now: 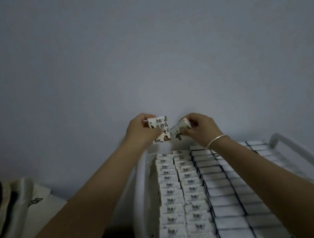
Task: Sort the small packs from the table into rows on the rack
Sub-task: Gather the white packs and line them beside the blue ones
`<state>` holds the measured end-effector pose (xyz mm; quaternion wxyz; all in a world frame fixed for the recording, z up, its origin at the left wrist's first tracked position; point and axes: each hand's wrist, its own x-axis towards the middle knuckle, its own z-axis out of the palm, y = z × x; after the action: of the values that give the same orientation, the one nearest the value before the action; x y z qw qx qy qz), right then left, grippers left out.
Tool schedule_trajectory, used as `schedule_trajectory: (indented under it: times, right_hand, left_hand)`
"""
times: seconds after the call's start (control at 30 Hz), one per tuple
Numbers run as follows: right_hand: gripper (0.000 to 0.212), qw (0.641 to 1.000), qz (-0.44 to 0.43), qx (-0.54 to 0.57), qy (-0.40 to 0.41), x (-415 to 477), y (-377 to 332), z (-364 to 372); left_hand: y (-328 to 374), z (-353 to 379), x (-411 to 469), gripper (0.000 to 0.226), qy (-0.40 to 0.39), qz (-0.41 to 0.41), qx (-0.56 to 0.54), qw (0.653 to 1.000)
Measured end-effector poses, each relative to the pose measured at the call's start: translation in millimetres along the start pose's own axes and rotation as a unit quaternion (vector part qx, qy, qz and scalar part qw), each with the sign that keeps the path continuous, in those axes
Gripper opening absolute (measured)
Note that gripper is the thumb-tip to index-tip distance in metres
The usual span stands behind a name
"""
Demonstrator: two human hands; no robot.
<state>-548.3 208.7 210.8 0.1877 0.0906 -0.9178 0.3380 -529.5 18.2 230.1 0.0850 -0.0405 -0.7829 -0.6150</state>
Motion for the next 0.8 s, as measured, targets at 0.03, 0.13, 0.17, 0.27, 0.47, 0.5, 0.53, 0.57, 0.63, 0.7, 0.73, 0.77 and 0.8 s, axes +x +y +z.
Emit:
schedule_trajectory:
  times: [0.03,0.13,0.17,0.27,0.47,0.5,0.53,0.57,0.63,0.7,0.73,0.77,0.8]
  right_hand:
    - [0.023,1.000,-0.007,-0.018,0.001,5,3,7]
    - [0.022,0.996,-0.046,-0.075,-0.007,8,6,17]
    - [0.021,0.994,-0.064,-0.091,-0.011,6,8,18]
    - [0.022,0.991,-0.086,-0.100,-0.019,1,16,19]
    - [0.023,0.986,-0.116,-0.119,-0.015,-6,16,21]
    - [0.023,0.986,-0.116,-0.117,-0.012,-8,16,20]
    - [0.024,0.987,-0.113,-0.115,-0.012,-10,15,20]
    - [0.025,0.987,-0.110,-0.117,-0.015,-11,14,19]
    - [0.026,0.986,-0.107,-0.122,-0.027,-13,13,18]
    - [0.026,0.987,-0.098,-0.120,-0.036,-15,13,18]
    - [0.026,0.988,-0.091,-0.118,-0.040,-15,13,18]
    - [0.026,0.988,-0.086,-0.119,-0.046,-15,14,17]
    - [0.026,0.988,-0.083,-0.123,-0.052,-14,14,17]
  left_hand:
    - [-4,4,7,0.032,0.012,0.017,0.059,0.998]
    - [-14,9,16,0.026,0.009,0.046,0.194,0.980]
    - [-18,10,16,0.025,0.005,0.057,0.227,0.972]
    - [-24,12,13,0.022,-0.004,0.119,0.346,0.931]
    - [-22,22,12,0.017,-0.070,0.224,0.559,0.795]
    - [-22,22,12,0.017,-0.083,0.224,0.567,0.789]
    - [-21,20,13,0.017,-0.095,0.219,0.566,0.789]
    - [-21,18,14,0.018,-0.109,0.209,0.557,0.796]
    - [-19,10,15,0.021,-0.134,0.181,0.530,0.818]
    - [-19,4,16,0.027,-0.155,0.157,0.517,0.827]
    - [-19,2,16,0.029,-0.163,0.151,0.519,0.826]
    - [-18,1,16,0.031,-0.170,0.147,0.524,0.822]
    - [-17,1,17,0.031,-0.175,0.146,0.529,0.817]
